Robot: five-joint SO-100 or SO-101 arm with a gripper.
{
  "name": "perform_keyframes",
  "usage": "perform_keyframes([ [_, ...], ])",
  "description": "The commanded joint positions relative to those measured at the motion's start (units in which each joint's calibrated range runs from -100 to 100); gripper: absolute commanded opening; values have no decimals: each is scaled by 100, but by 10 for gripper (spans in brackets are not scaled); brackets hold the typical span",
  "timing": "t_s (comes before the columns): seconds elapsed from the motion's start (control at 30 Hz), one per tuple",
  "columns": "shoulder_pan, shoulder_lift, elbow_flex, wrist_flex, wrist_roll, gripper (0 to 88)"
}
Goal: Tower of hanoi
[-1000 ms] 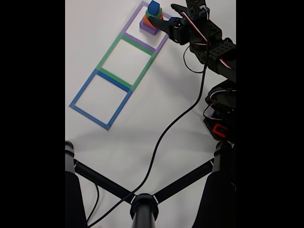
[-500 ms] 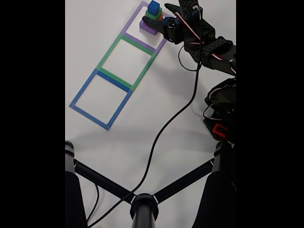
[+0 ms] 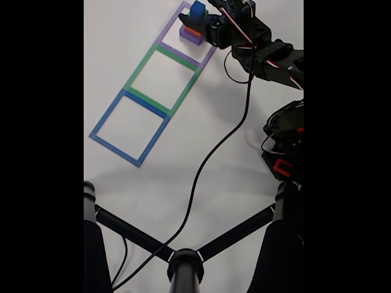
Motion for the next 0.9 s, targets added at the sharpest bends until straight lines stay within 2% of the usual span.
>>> perform_keyframes([
  [0.0,-50,61,-229,-285,0,287],
  [0.57,-156,469,-247,-690,0,262],
  [0.87,-217,542,-247,-746,0,186],
])
